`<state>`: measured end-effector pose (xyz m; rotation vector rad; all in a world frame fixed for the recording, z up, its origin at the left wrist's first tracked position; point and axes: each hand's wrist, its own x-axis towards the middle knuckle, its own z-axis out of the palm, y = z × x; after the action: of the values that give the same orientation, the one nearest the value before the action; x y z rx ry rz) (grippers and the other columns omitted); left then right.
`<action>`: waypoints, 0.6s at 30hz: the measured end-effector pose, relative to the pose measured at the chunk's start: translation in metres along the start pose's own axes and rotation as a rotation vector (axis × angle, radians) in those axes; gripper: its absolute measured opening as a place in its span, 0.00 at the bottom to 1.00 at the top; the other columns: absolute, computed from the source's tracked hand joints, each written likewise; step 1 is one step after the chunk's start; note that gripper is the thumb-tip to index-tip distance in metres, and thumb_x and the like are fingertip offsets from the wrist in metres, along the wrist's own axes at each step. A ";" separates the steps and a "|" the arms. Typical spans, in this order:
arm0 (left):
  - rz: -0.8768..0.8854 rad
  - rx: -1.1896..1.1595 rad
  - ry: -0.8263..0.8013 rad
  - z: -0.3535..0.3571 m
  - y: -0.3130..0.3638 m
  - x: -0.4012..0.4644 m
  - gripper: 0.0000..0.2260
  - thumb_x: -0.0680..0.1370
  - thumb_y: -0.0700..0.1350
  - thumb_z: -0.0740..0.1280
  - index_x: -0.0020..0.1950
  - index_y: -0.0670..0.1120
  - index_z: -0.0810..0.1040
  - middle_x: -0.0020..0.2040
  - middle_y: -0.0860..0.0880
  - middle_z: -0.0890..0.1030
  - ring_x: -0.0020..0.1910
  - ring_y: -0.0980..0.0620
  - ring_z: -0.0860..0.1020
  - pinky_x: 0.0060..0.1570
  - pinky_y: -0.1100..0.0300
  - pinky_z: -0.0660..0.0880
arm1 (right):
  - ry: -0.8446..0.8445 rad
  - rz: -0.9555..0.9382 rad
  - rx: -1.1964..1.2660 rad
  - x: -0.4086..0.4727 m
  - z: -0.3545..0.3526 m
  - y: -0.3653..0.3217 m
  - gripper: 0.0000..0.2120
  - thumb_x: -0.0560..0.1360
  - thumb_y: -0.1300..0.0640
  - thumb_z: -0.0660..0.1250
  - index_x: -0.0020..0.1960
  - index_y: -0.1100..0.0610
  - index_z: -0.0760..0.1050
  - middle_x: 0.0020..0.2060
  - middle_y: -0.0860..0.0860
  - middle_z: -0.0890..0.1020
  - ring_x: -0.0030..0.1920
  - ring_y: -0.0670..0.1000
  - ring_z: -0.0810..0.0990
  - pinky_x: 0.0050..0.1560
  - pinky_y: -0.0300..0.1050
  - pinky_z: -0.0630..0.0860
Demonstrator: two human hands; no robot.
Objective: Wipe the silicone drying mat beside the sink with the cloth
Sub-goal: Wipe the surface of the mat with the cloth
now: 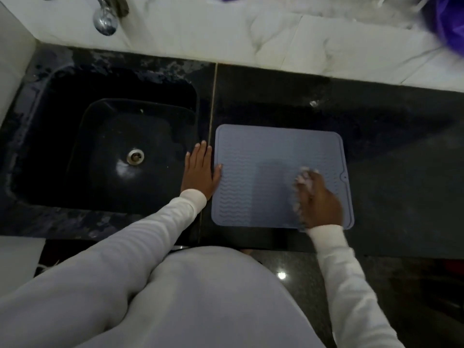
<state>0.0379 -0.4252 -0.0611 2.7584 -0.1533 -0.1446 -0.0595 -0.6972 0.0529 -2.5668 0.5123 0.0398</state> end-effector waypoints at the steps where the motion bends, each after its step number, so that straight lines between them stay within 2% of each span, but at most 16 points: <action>1: 0.000 0.002 0.000 0.000 0.000 0.000 0.28 0.81 0.58 0.49 0.78 0.45 0.53 0.79 0.47 0.51 0.77 0.50 0.46 0.75 0.49 0.42 | -0.056 -0.097 0.032 -0.008 0.012 -0.016 0.21 0.79 0.43 0.57 0.70 0.48 0.65 0.48 0.56 0.83 0.45 0.59 0.82 0.42 0.46 0.74; 3: 0.003 0.006 0.008 0.000 0.001 0.000 0.28 0.81 0.58 0.50 0.77 0.44 0.54 0.79 0.46 0.52 0.77 0.50 0.47 0.75 0.48 0.43 | -0.217 -0.286 0.012 -0.023 0.045 -0.044 0.24 0.76 0.39 0.55 0.69 0.47 0.66 0.50 0.58 0.83 0.47 0.61 0.82 0.43 0.51 0.78; 7: -0.002 0.015 0.009 0.001 -0.001 0.002 0.28 0.81 0.58 0.50 0.77 0.45 0.56 0.78 0.46 0.54 0.77 0.50 0.48 0.75 0.48 0.44 | -0.439 -0.500 -0.141 -0.049 0.116 -0.066 0.25 0.78 0.44 0.57 0.72 0.50 0.64 0.52 0.58 0.83 0.45 0.62 0.82 0.41 0.54 0.78; 9: -0.003 0.023 0.005 0.001 0.000 0.002 0.28 0.81 0.59 0.50 0.77 0.45 0.55 0.78 0.46 0.54 0.77 0.50 0.48 0.75 0.48 0.45 | -0.390 -0.550 -0.194 -0.051 0.129 -0.058 0.26 0.77 0.48 0.61 0.73 0.55 0.65 0.45 0.58 0.84 0.38 0.62 0.82 0.34 0.52 0.78; 11: -0.004 0.029 0.007 0.001 0.001 0.002 0.28 0.81 0.59 0.50 0.77 0.45 0.55 0.78 0.46 0.53 0.77 0.50 0.48 0.75 0.48 0.46 | -0.326 -0.545 -0.223 -0.049 0.126 -0.046 0.28 0.76 0.49 0.62 0.73 0.56 0.65 0.40 0.58 0.84 0.33 0.61 0.81 0.30 0.49 0.74; 16: 0.002 0.032 0.019 0.003 0.002 0.001 0.28 0.82 0.58 0.50 0.77 0.44 0.55 0.79 0.47 0.52 0.77 0.50 0.47 0.75 0.48 0.44 | -0.209 -0.452 -0.187 -0.046 0.103 -0.011 0.29 0.74 0.48 0.68 0.73 0.50 0.66 0.40 0.58 0.84 0.33 0.61 0.81 0.29 0.48 0.74; 18: 0.000 0.025 0.029 0.003 0.003 0.001 0.28 0.82 0.58 0.51 0.77 0.44 0.55 0.78 0.47 0.53 0.77 0.50 0.47 0.75 0.48 0.44 | -0.152 -0.403 -0.201 -0.042 0.091 0.012 0.29 0.72 0.48 0.71 0.72 0.50 0.69 0.40 0.56 0.85 0.33 0.60 0.82 0.28 0.47 0.74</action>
<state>0.0382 -0.4293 -0.0623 2.7842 -0.1486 -0.1029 -0.0964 -0.6468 -0.0258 -2.7860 -0.0746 0.1496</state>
